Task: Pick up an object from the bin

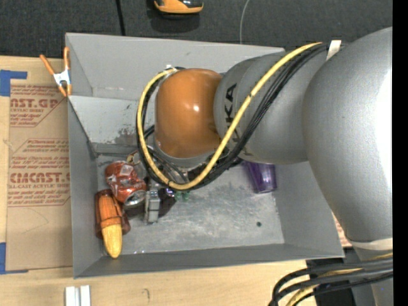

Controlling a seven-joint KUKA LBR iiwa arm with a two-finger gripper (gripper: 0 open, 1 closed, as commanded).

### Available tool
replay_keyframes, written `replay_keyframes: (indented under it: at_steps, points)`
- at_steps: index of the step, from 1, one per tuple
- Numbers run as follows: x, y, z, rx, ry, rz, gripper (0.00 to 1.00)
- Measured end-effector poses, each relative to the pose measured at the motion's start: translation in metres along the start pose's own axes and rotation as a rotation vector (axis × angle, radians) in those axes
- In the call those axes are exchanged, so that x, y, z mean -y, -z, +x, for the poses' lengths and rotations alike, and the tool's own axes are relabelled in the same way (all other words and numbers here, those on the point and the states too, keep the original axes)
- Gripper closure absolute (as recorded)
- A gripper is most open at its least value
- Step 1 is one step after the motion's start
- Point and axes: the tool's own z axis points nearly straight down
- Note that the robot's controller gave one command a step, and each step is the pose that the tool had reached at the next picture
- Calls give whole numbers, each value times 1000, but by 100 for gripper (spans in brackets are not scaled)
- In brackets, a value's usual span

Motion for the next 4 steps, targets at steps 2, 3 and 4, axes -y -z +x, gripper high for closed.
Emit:
replay_keyframes:
  at_steps: [2, 3, 4]
  points:
    - [7, -34, -5, 13, -70, -4, 0]
    - [24, -87, 9, 17, -103, -3, 100]
    - [24, -87, 9, 17, -102, -3, 100]
